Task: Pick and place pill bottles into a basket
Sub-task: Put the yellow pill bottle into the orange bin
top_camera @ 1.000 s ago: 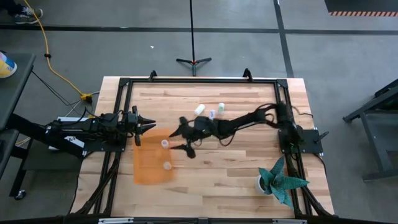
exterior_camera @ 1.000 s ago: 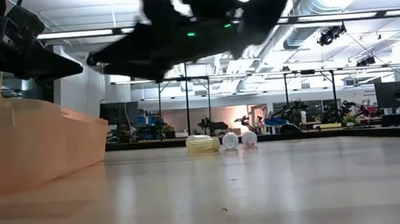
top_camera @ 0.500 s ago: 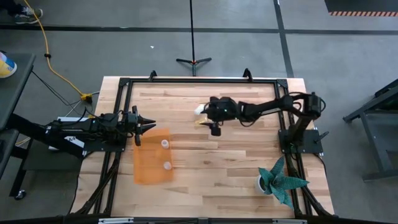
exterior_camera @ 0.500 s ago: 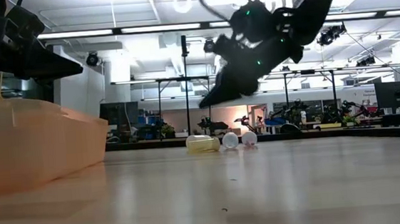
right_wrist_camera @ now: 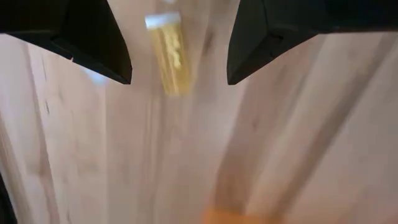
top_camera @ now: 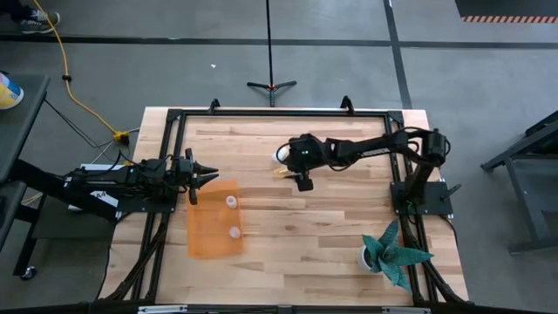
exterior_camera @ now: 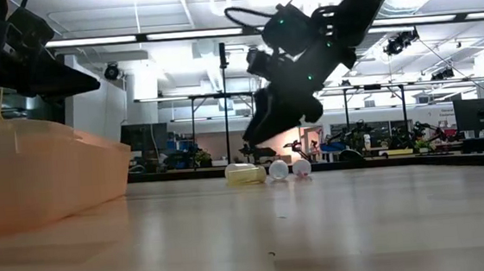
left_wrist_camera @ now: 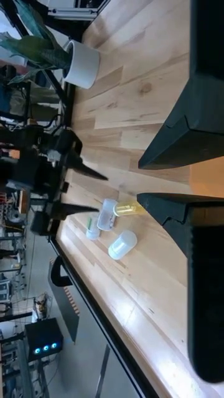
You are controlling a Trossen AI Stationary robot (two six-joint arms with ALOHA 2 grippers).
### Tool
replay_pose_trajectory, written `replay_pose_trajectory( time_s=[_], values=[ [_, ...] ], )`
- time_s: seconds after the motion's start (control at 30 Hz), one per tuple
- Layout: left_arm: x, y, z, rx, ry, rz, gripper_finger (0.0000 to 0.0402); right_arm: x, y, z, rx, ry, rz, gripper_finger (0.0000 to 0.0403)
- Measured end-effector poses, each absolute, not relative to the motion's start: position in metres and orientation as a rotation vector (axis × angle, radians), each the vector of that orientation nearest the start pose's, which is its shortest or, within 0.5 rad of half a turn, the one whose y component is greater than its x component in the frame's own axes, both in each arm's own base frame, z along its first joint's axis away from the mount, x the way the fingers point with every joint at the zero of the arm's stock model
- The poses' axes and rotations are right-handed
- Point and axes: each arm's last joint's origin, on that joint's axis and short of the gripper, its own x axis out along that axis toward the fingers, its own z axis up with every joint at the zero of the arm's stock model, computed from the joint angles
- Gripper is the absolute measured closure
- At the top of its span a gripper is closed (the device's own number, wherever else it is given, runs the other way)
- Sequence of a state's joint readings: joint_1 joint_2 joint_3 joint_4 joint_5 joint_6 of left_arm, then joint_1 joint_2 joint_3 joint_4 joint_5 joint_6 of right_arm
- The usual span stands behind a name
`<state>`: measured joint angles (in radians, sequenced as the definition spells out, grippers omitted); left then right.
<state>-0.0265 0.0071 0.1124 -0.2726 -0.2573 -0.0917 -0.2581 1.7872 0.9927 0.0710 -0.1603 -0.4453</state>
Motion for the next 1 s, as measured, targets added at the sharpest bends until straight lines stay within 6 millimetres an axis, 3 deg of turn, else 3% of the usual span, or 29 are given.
replay_pose_trajectory(
  time_s=[0.3,0.63,0.8,1.0],
  values=[
    [0.088,0.005,0.175,-0.067,0.155,0.238,0.0294,0.346,-0.098,0.158,-0.248,0.771,0.063,0.0149],
    [0.088,0.005,0.175,-0.067,0.155,0.245,0.0294,0.352,-0.099,0.138,-0.240,0.803,0.075,0.0149],
    [0.088,0.005,0.175,-0.067,0.155,0.245,0.0294,0.359,-0.098,0.138,-0.267,0.732,0.068,0.0149],
    [0.088,0.005,0.175,-0.067,0.156,0.245,0.0294,0.356,-0.102,0.135,-0.258,0.764,0.066,0.0149]
  ],
)
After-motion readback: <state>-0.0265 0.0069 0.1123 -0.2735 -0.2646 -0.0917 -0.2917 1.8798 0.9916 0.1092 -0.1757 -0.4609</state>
